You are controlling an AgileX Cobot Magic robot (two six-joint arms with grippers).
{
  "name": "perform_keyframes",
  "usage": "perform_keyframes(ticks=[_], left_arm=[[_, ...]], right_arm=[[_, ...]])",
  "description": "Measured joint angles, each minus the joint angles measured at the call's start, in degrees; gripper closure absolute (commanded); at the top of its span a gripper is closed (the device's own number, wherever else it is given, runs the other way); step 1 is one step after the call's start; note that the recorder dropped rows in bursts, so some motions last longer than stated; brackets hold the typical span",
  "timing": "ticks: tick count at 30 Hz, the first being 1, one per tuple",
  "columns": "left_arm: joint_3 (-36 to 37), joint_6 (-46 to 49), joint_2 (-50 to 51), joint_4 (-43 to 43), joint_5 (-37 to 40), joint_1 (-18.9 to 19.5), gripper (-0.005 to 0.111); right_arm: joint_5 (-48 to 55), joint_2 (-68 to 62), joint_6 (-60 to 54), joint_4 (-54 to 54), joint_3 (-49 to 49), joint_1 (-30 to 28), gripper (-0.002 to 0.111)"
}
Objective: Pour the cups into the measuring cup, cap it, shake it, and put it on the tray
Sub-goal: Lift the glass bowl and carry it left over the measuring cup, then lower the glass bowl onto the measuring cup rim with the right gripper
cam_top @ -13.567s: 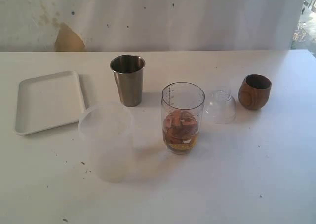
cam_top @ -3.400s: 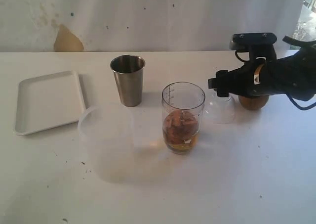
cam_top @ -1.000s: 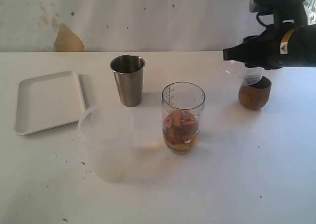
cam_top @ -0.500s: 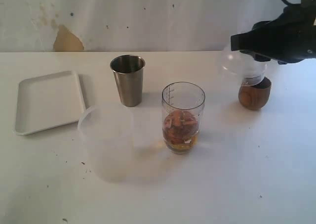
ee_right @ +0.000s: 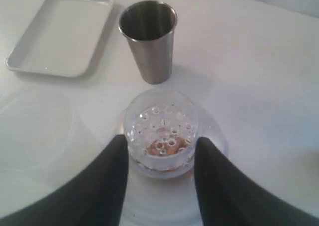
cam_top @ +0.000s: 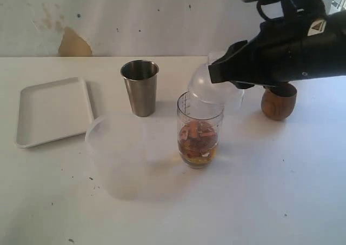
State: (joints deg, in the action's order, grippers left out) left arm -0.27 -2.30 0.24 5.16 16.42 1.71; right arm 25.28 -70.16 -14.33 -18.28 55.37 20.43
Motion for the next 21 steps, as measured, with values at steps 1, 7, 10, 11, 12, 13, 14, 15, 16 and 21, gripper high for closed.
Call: perform_keyframes(ticks=[1, 7, 10, 11, 12, 13, 14, 15, 16, 21], left_arm=[[0.0, 0.0, 0.0, 0.0, 0.0, 0.0, 0.107], [0.0, 0.0, 0.0, 0.0, 0.0, 0.0, 0.107], [0.0, 0.0, 0.0, 0.0, 0.0, 0.0, 0.107], [0.0, 0.0, 0.0, 0.0, 0.0, 0.0, 0.107], [0.0, 0.0, 0.0, 0.0, 0.0, 0.0, 0.107], [0.0, 0.0, 0.0, 0.0, 0.0, 0.0, 0.107], [0.0, 0.0, 0.0, 0.0, 0.0, 0.0, 0.107], [0.0, 0.0, 0.0, 0.0, 0.0, 0.0, 0.107], [0.0, 0.0, 0.0, 0.0, 0.0, 0.0, 0.107], [0.0, 0.0, 0.0, 0.0, 0.0, 0.0, 0.107]], right_arm=[[-0.63, -0.1, -0.12, 0.0, 0.0, 0.33, 0.108], [-3.06, -3.99, -0.23, 0.0, 0.0, 0.98, 0.108], [-3.43, -6.44, -0.23, 0.0, 0.0, 0.98, 0.108], [-3.83, -6.92, -0.23, 0.0, 0.0, 0.98, 0.108], [-4.24, -7.27, -0.23, 0.0, 0.0, 0.98, 0.108], [-4.7, -7.4, -0.23, 0.0, 0.0, 0.98, 0.108], [-4.95, -7.53, -0.23, 0.0, 0.0, 0.98, 0.108], [-5.24, -7.53, -0.23, 0.0, 0.0, 0.98, 0.108], [-5.39, -7.53, -0.23, 0.0, 0.0, 0.98, 0.108], [-6.24, -8.3, -0.35, 0.0, 0.0, 0.98, 0.108]])
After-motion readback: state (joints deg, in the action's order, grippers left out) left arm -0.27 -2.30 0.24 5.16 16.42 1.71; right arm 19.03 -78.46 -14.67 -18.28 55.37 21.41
